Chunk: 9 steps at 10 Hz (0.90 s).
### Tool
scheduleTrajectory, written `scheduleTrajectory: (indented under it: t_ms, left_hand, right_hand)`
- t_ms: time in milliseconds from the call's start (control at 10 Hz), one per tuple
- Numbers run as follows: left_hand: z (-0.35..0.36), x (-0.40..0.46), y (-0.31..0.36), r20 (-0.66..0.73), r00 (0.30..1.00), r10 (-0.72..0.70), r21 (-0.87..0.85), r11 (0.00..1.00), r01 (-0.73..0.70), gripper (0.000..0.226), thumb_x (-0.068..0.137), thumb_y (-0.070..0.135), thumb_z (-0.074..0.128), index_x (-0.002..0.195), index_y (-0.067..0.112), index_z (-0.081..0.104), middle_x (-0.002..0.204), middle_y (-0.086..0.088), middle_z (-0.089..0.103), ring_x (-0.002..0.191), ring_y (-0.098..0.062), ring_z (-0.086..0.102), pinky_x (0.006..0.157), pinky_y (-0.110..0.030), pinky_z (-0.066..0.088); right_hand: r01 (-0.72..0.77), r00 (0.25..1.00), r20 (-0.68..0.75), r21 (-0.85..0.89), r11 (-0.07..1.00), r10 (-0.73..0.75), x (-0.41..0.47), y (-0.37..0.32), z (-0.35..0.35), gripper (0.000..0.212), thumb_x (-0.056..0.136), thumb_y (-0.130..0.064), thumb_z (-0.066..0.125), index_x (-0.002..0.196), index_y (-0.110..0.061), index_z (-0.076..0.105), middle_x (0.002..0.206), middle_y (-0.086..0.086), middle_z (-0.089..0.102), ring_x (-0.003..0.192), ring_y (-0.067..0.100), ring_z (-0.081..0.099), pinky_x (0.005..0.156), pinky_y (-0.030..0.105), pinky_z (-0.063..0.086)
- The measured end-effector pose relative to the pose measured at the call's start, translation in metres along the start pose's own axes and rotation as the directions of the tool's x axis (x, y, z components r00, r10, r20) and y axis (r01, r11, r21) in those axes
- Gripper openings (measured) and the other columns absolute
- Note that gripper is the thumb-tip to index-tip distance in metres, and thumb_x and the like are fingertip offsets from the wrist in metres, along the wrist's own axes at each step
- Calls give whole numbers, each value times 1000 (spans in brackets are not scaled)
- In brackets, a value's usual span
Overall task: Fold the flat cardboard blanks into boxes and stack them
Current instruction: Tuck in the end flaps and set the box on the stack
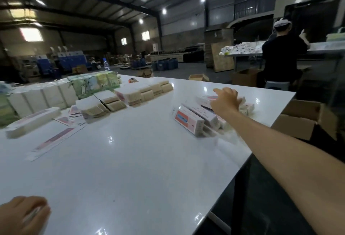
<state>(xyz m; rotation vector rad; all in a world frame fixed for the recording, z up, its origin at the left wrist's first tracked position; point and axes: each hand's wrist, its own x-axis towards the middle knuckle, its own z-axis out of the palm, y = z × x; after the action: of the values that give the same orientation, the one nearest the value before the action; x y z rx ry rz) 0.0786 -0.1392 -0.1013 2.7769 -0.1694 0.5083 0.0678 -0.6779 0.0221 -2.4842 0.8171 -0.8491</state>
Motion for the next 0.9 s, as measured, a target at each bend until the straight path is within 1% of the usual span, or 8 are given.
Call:
scheduleTrajectory:
  t_ms: [100, 200, 300, 400, 500, 700, 800, 900]
  left_hand:
    - [-39, -13, 39, -41, 998, 53, 39, 998, -51, 12, 66, 12, 70, 65, 24, 69, 69, -18, 63, 63, -41, 61, 63, -46, 46]
    - [-49, -21, 46, -35, 999, 27, -148, 988, -32, 42, 74, 5, 76, 64, 40, 54, 80, -5, 62, 82, -32, 58, 77, -41, 45]
    - [-55, -29, 52, -22, 998, 63, -84, 994, -64, 14, 87, 19, 62, 80, 32, 61, 91, 5, 59, 94, -19, 52, 79, -32, 41]
    - [-53, -30, 48, -47, 998, 36, -94, 995, -40, 10, 89, 21, 55, 90, 22, 65, 94, 6, 60, 93, -14, 51, 78, -28, 42]
    - [-54, -33, 46, -65, 998, 23, -84, 996, -28, 15, 91, 24, 50, 94, 20, 65, 98, 6, 60, 94, -11, 50, 80, -26, 42]
    - [-49, -31, 40, -36, 999, 10, -31, 999, -11, 20, 91, 28, 47, 97, 21, 65, 102, 5, 59, 99, -13, 48, 80, -29, 42]
    - [-59, -25, 39, 15, 997, -76, -249, 965, 78, 19, 87, 23, 50, 90, 19, 69, 95, 5, 64, 92, -12, 54, 79, -28, 44]
    - [-97, -2, -2, -37, 971, -236, -275, 937, 217, 18, 85, 18, 52, 91, 17, 70, 99, 1, 67, 94, -16, 59, 82, -26, 45]
  right_hand:
    - [252, 967, -32, 225, 941, -252, -24, -75, -16, 39, 88, -10, 50, 125, -16, 61, 130, 13, 55, 121, 31, 46, 103, 47, 37]
    - [529, 828, 8, 319, 787, -560, -80, -155, -11, 29, 89, -11, 47, 107, -11, 70, 112, 16, 65, 105, 33, 55, 90, 45, 46]
    - [673, 643, 83, 412, 614, -761, -153, -211, 20, 27, 89, -14, 50, 103, -13, 72, 112, 11, 67, 107, 31, 57, 89, 41, 48]
    - [713, 504, 214, 443, 543, -837, -215, -239, 59, 26, 92, -19, 49, 107, -19, 71, 113, 5, 66, 107, 24, 55, 87, 35, 48]
    - [705, 474, 336, 409, 579, -814, -244, -241, 92, 27, 94, -20, 47, 107, -20, 70, 113, 2, 64, 107, 21, 54, 87, 35, 48]
    - [755, 440, 368, 342, 559, -819, -253, -231, 121, 28, 95, -23, 42, 92, -20, 69, 101, -3, 61, 96, 16, 52, 77, 29, 44]
    - [758, 429, 358, 357, 545, -830, -251, -226, 123, 26, 96, -25, 43, 99, -25, 69, 105, -10, 60, 98, 12, 50, 81, 26, 44]
    - [735, 425, 354, 402, 546, -833, -248, -223, 124, 22, 95, -24, 47, 99, -28, 68, 99, -19, 54, 97, 7, 47, 78, 23, 41]
